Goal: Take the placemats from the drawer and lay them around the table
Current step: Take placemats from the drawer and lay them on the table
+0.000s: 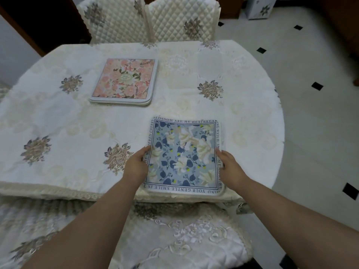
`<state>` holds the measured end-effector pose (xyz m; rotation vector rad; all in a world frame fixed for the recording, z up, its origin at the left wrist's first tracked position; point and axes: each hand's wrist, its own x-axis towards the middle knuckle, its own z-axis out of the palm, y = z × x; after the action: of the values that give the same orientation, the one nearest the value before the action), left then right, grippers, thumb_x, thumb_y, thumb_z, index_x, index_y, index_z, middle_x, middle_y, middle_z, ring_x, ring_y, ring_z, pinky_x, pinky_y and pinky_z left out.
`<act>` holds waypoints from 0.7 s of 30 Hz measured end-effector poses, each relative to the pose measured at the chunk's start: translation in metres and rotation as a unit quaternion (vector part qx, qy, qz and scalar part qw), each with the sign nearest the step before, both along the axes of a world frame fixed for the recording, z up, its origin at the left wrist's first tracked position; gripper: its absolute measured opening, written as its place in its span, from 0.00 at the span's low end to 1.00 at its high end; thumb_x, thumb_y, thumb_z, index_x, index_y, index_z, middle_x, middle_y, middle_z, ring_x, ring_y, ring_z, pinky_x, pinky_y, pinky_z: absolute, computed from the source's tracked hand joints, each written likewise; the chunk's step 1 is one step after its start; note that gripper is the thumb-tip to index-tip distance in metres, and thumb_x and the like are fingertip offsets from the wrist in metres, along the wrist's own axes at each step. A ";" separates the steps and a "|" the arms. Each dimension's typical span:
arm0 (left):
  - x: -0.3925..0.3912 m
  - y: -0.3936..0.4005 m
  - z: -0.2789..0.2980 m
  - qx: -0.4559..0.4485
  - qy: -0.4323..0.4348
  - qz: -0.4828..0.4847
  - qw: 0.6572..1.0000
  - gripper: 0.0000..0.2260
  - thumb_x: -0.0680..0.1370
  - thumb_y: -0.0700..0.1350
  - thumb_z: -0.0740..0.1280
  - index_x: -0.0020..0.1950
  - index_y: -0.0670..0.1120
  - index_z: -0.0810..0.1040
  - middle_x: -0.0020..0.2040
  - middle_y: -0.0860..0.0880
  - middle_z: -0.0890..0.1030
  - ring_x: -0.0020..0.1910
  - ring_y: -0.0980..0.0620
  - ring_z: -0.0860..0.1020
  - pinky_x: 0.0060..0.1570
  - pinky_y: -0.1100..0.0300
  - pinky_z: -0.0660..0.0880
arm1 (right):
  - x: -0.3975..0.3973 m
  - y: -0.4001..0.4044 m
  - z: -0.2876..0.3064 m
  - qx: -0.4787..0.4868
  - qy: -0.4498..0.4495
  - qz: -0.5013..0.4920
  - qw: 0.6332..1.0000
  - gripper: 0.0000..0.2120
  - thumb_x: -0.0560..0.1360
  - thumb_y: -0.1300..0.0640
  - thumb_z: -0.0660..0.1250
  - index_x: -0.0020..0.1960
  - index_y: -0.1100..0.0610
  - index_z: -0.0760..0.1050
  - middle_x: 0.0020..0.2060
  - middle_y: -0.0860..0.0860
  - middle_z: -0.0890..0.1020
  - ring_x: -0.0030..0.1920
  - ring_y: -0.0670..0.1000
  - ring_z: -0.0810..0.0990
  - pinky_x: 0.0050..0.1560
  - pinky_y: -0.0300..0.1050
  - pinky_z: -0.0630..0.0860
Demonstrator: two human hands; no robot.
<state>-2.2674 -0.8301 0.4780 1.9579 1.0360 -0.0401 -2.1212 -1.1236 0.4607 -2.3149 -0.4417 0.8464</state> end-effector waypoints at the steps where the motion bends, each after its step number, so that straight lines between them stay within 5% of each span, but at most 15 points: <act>1: 0.000 0.001 -0.001 0.011 -0.004 -0.006 1.000 0.27 0.80 0.32 0.58 0.71 0.59 0.76 0.67 0.48 0.80 0.56 0.42 0.82 0.48 0.51 0.82 | -0.001 -0.001 -0.002 0.001 -0.004 -0.002 1.000 0.36 0.78 0.72 0.57 0.81 0.51 0.54 0.80 0.51 0.55 0.78 0.49 0.56 0.68 0.31 0.57; 4: 0.002 0.004 -0.005 0.040 -0.025 -0.024 0.999 0.28 0.80 0.31 0.57 0.70 0.60 0.76 0.70 0.49 0.78 0.61 0.41 0.80 0.54 0.48 0.81 | -0.004 0.000 -0.007 0.009 -0.016 -0.006 1.000 0.37 0.78 0.72 0.56 0.82 0.49 0.53 0.80 0.49 0.54 0.79 0.48 0.55 0.67 0.31 0.57; 7: 0.007 0.006 -0.009 0.083 -0.032 -0.044 0.995 0.28 0.80 0.31 0.56 0.69 0.58 0.78 0.74 0.51 0.74 0.64 0.42 0.79 0.48 0.56 0.78 | -0.004 0.002 -0.011 0.013 -0.027 -0.009 1.000 0.37 0.78 0.73 0.56 0.82 0.49 0.51 0.80 0.50 0.54 0.79 0.48 0.54 0.72 0.34 0.54; 12: 0.002 0.008 -0.019 0.123 -0.010 -0.045 0.991 0.21 0.82 0.35 0.58 0.71 0.50 0.77 0.74 0.49 0.74 0.70 0.45 0.75 0.68 0.47 0.73 | 0.000 0.000 -0.021 0.000 -0.037 0.001 0.999 0.37 0.78 0.71 0.59 0.82 0.52 0.51 0.80 0.53 0.57 0.79 0.53 0.56 0.78 0.46 0.55; 17: -0.005 0.003 -0.029 0.130 0.002 -0.043 0.991 0.20 0.81 0.33 0.58 0.70 0.46 0.78 0.71 0.43 0.75 0.69 0.43 0.74 0.70 0.45 0.71 | 0.001 -0.005 -0.026 -0.010 -0.048 0.009 0.999 0.35 0.79 0.69 0.61 0.82 0.54 0.52 0.81 0.51 0.55 0.80 0.50 0.54 0.74 0.35 0.49; 21: -0.001 -0.008 -0.027 0.131 0.018 -0.046 0.990 0.24 0.79 0.31 0.59 0.74 0.44 0.74 0.77 0.43 0.68 0.75 0.44 0.67 0.73 0.51 0.63 | -0.004 -0.002 -0.025 -0.053 -0.088 0.025 0.994 0.35 0.77 0.68 0.61 0.81 0.55 0.54 0.80 0.53 0.54 0.79 0.55 0.54 0.75 0.43 0.52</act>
<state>-2.2685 -0.8377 0.4515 2.2498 1.0138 0.0108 -2.1255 -1.1258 0.4354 -2.4976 -0.5435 0.7069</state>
